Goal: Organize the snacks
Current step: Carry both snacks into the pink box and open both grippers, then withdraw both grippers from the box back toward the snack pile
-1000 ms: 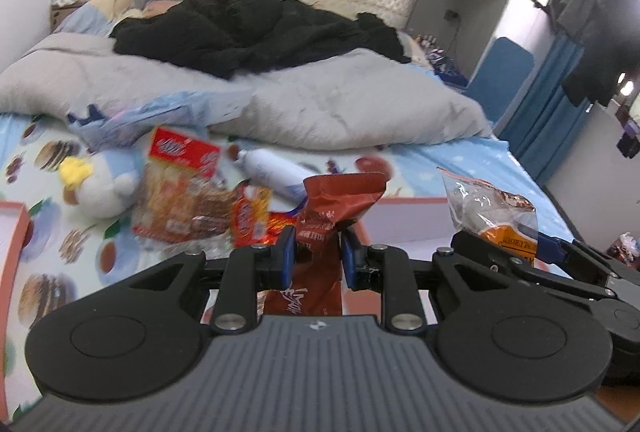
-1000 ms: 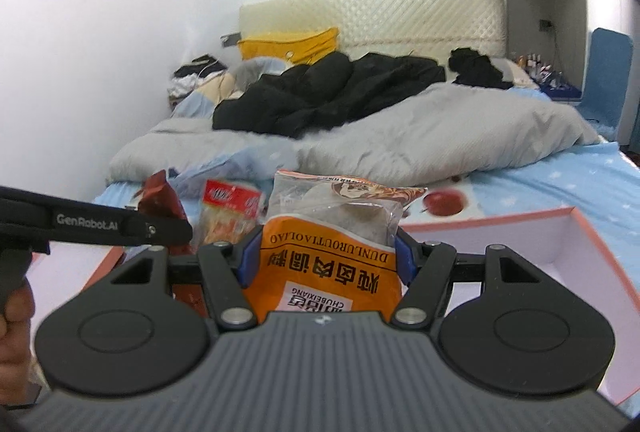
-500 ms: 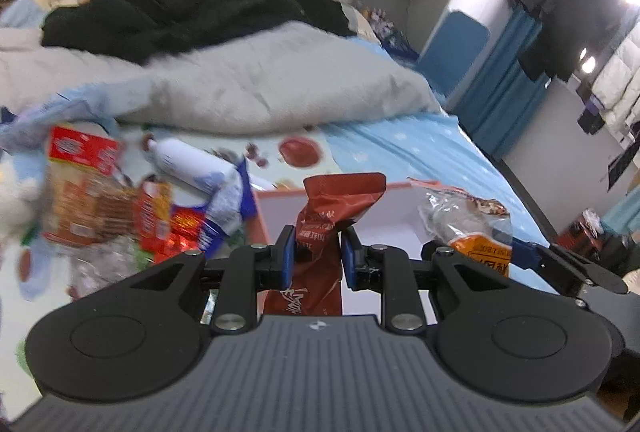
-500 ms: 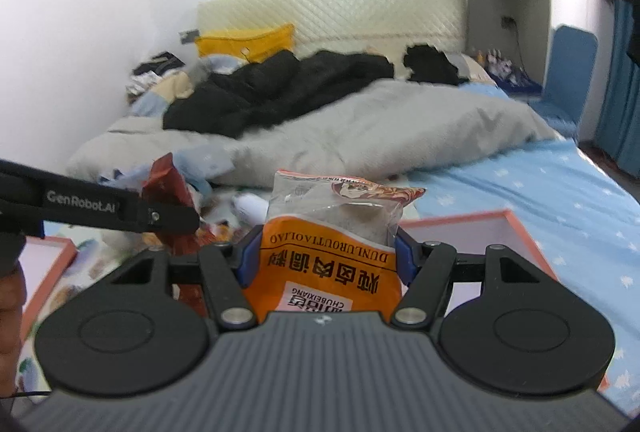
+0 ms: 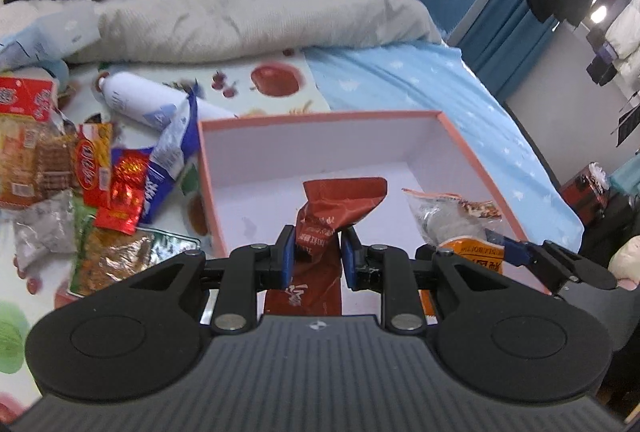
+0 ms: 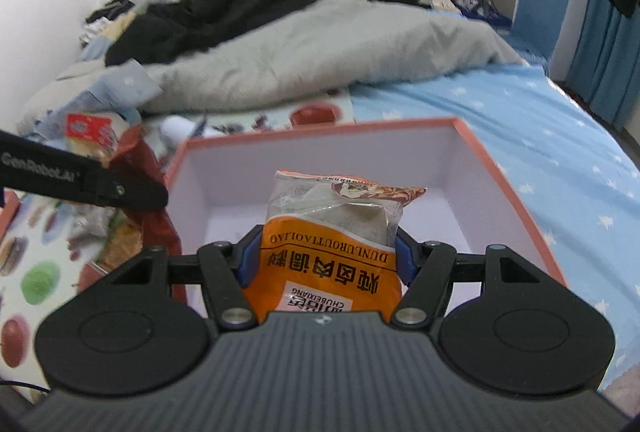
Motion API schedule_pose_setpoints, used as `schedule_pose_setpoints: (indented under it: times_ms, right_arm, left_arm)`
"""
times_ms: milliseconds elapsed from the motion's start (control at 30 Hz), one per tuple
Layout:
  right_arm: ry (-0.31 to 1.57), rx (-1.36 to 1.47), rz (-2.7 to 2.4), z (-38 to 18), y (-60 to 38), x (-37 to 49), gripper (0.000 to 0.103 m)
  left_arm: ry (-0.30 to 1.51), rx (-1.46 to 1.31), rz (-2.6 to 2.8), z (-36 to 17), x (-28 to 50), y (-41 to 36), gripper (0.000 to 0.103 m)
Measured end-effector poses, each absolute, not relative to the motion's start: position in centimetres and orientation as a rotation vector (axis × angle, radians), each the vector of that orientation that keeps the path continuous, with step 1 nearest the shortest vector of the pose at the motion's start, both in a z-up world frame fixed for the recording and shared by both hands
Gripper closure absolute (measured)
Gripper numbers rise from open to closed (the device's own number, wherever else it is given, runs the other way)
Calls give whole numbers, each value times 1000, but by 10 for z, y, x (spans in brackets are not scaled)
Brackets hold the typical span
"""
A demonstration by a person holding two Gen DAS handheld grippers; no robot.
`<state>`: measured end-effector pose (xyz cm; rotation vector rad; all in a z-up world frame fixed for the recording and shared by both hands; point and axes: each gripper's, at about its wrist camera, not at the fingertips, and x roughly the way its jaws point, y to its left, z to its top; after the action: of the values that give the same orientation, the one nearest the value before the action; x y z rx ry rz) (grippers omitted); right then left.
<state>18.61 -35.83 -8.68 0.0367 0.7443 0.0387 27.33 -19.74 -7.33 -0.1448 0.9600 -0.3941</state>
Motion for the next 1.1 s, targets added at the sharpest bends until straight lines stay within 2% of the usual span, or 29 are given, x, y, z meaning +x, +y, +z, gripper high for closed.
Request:
schedule_pose_setpoints:
  times_ms: [167,200,233,300,467,567,933,1000,1100]
  right_arm:
    - [793,44,25,-105,-366,187,33]
    - [799,45,23,-107,-367,186,33]
    - [802,45,23,-109,-368,186,33]
    - [805,51,21,-114,-370,185,33]
    - [812,68,15,-118,-370,185,31]
    - [803,80,16,-116,-371,185,15]
    - [712,97,26,-84,-363,176,13]
    - [683,107,26,-76,-361,173,0]
    - [646,133,31,-63,-358,168,0]
  left_arm:
    - [987,-134,-394,-86,278,-202,72]
    - [988,-128,-393,-88,278,-203,63]
    - [986,-126,-401,-89,278,-203,48]
    - [974,-113,-390,-91,275,-202,40]
    - [957,-94,-377,-89,272,-196,40]
    - [939,-99,-374,-83,271,-191,40]
    - [842,-119,-361,-48,252,-165,40]
    - [820,-119,-360,-41,246,-159,40]
    - [786,-117,-353,-30,237,-149,40]
